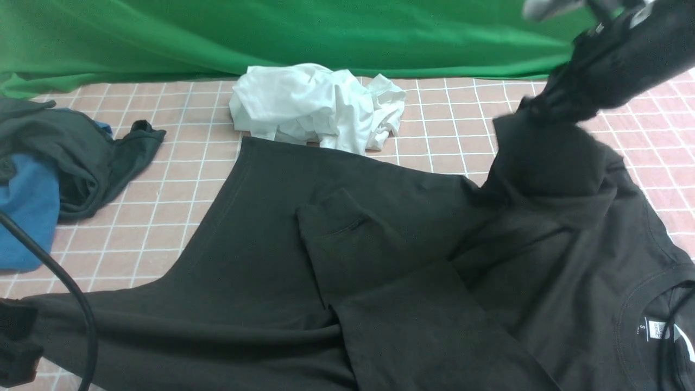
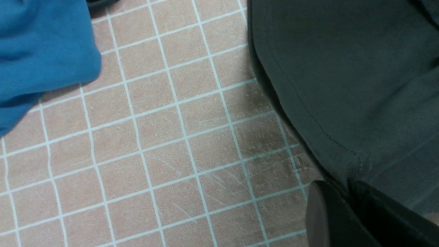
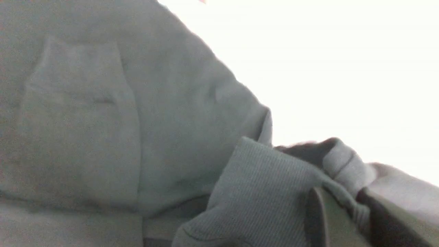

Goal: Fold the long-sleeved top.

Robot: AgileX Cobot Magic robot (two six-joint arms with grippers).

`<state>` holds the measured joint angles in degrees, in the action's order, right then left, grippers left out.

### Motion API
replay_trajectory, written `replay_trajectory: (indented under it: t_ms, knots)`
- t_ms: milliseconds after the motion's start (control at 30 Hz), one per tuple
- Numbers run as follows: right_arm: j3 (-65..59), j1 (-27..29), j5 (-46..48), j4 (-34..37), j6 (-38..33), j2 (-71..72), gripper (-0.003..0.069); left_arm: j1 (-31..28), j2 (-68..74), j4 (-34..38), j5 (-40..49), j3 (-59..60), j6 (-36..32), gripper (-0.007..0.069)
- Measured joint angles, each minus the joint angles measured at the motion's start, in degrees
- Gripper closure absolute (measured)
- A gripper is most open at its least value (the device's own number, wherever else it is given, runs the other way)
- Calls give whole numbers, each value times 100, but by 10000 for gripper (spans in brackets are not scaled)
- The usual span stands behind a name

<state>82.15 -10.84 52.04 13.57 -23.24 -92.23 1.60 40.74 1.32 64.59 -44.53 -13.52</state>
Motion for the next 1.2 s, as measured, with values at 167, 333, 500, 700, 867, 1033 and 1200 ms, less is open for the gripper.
replay_trajectory:
  t_ms: [167,333,500,700,867,1033,1200]
  knots:
    - [0,0,-64,0,-305,333,563,0,0,38,-62,0,0,589]
    - [-6,0,-319,-5,-102,308,563,0,0,154,-84,0,-13,589]
    - [-6,7,-1145,-4,109,143,563,0,0,173,-103,0,-33,589]
    - [-6,28,-1510,-10,540,-473,563,0,0,177,-98,0,-33,589]
    - [-6,28,-505,-10,881,-1012,560,0,0,177,-62,0,-34,589]
    - [-6,28,-37,-402,1079,-1357,453,0,0,177,-62,0,-53,589]
    - [47,28,-51,-1188,1721,-1372,224,0,0,177,-62,0,-78,589]
